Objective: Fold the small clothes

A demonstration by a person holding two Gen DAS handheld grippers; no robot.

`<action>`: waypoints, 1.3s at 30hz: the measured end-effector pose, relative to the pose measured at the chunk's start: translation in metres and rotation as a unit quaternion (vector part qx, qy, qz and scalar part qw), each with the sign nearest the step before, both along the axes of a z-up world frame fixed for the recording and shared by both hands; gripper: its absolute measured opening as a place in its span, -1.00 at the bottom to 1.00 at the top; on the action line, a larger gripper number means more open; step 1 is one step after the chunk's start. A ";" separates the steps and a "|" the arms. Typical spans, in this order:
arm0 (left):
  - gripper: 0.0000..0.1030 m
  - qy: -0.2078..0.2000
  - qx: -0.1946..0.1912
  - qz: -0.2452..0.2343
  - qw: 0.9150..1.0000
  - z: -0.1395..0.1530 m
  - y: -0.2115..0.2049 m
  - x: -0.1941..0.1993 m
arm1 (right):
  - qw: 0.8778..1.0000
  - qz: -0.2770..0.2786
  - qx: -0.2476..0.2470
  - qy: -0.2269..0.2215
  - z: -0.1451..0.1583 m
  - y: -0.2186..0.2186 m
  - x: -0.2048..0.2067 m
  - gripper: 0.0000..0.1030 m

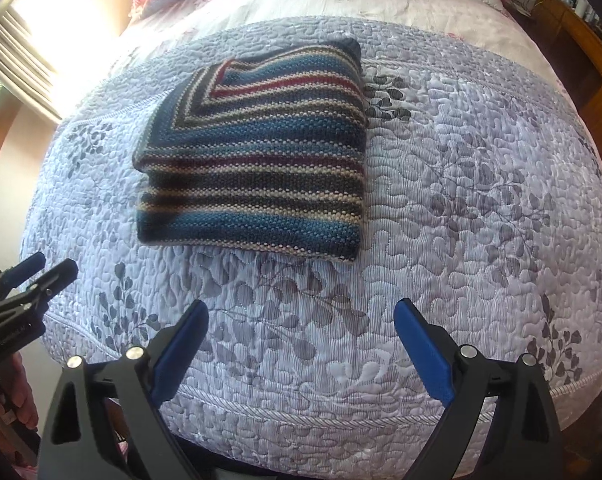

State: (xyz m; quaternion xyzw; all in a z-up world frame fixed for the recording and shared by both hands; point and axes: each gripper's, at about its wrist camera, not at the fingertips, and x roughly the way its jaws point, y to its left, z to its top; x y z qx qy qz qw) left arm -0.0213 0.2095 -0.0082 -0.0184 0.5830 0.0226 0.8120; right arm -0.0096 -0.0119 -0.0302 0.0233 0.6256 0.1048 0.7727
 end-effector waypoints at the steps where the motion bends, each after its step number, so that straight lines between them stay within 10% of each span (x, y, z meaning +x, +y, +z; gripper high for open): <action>1: 0.70 0.000 0.000 0.001 1.000 0.001 0.000 -0.001 | 1.000 0.000 0.001 -0.003 0.002 0.001 -0.001 0.83; 39: 0.73 0.004 0.032 -0.002 0.999 -0.003 0.000 -0.008 | 1.000 -0.001 -0.011 -0.018 0.004 0.010 -0.006 0.84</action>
